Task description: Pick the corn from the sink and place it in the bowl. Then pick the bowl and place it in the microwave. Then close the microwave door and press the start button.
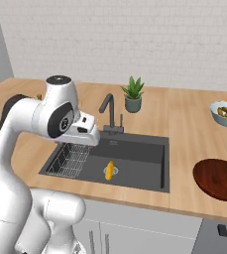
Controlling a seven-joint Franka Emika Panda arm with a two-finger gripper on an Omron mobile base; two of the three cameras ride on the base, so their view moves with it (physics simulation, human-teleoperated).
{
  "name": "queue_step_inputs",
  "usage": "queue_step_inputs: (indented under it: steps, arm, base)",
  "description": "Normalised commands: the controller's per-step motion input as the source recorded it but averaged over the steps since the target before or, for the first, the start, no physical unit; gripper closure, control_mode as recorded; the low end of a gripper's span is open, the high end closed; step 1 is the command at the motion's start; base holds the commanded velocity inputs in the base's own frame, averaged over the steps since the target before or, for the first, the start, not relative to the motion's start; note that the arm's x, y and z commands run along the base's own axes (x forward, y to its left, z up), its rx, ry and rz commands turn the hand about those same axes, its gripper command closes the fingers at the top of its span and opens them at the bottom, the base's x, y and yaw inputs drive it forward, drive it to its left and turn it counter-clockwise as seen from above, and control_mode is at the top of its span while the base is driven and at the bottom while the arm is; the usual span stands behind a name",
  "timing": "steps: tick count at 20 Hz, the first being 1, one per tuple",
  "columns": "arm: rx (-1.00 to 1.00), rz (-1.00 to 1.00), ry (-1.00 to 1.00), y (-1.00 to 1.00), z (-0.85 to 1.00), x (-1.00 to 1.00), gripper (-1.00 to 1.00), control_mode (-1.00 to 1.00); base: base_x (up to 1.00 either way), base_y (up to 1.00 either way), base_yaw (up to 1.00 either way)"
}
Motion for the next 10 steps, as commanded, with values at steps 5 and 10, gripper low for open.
queue_step_inputs:
  steps: [5, 10]
  arm:
    - [0.01, 0.0, 0.05, -0.79, -0.55, 0.03, -1.0, -1.0]
    - [0.08, 0.01, 0.0, -0.53, -0.48, 0.25, -1.0, -1.0]
  base:
    - [0.0, 0.0, 0.0]
    - [0.0, 0.0, 0.0]
